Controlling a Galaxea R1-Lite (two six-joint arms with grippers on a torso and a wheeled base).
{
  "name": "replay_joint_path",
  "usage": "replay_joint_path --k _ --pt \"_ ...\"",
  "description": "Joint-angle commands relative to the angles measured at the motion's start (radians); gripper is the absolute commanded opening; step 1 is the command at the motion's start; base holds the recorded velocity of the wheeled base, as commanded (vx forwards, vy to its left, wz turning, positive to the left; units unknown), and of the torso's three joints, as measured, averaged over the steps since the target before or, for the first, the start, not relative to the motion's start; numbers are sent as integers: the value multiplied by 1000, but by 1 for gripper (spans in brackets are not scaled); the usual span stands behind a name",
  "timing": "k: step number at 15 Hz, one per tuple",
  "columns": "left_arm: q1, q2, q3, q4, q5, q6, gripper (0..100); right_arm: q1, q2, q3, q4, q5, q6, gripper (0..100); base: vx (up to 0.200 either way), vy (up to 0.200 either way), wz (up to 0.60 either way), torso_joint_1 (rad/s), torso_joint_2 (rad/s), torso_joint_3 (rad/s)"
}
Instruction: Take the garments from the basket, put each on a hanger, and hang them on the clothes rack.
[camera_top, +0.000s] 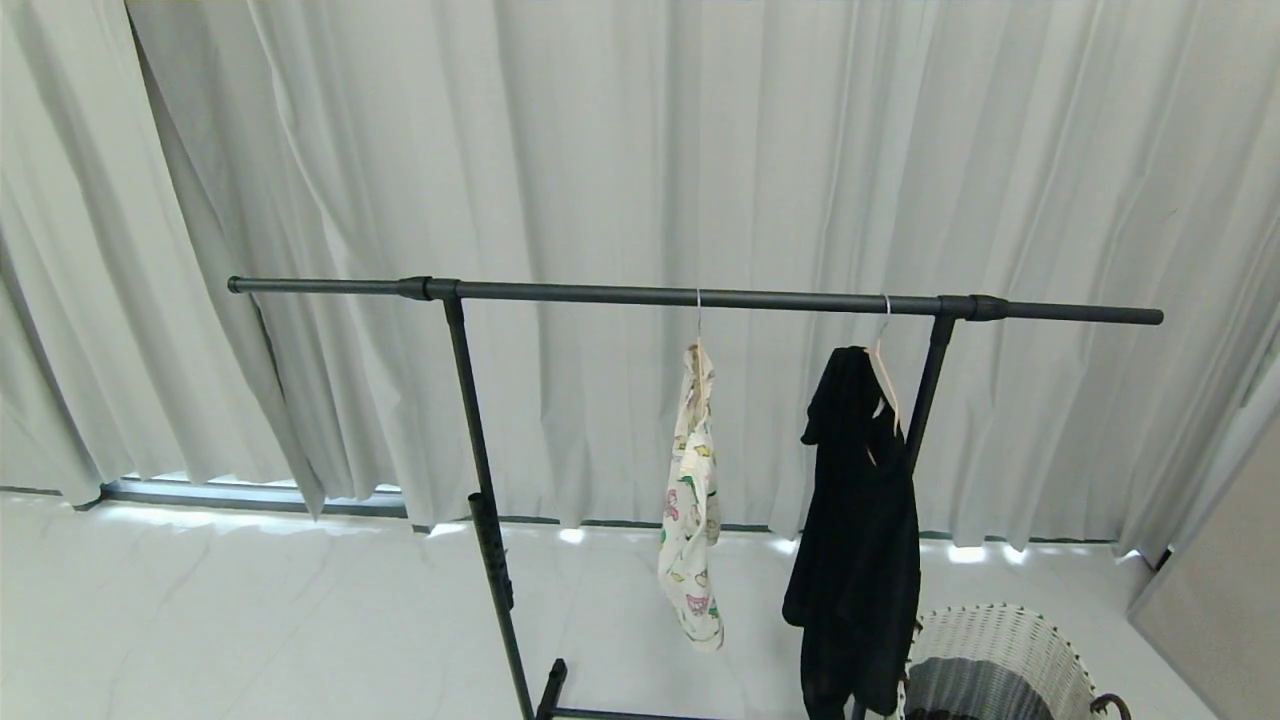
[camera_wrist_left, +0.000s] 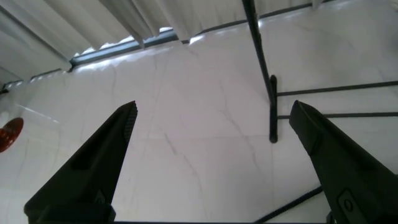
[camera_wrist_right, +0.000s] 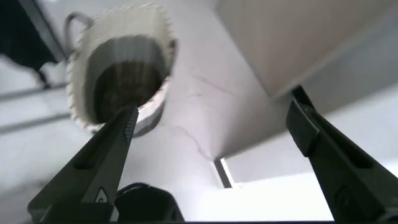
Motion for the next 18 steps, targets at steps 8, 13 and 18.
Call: replay_joint_path --k 8,13,18 --pt "-39 -410 0 23 93 -219 100 -19 -253 -1 0 -26 -78 100 0 0 0 0 0 0" --pt "121 -453 0 23 122 -263 100 -19 -253 -2 0 -55 -81 100 0 0 0 0 0 0" --pt "121 -453 0 24 118 -260 100 -124 -252 -2 6 -55 -27 100 0 0 0 0 0 0"
